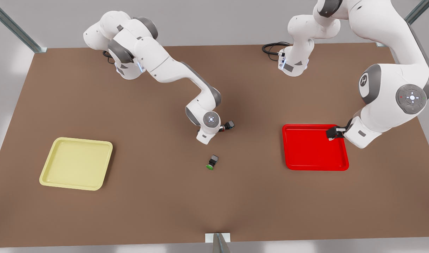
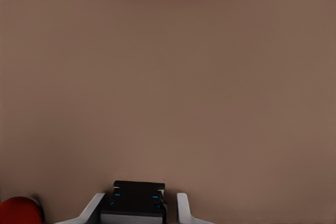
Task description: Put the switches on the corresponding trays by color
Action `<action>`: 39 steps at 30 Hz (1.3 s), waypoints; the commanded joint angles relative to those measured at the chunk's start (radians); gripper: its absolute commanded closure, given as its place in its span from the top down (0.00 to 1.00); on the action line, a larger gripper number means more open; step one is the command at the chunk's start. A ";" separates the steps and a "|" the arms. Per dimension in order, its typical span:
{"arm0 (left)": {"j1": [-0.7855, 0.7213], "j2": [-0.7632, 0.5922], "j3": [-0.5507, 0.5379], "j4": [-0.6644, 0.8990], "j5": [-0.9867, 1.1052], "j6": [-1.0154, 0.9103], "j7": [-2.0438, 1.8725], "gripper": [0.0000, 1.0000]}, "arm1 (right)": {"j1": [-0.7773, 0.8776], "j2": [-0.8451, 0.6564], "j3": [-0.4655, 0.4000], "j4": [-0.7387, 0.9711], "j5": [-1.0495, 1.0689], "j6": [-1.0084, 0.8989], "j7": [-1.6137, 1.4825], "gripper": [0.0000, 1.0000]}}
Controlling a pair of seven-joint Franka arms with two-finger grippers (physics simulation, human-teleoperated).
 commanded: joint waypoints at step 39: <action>0.035 0.077 0.011 0.012 0.003 0.057 -0.006 1.00 | -0.849 -0.480 0.182 0.273 -0.218 -0.758 -0.466 1.00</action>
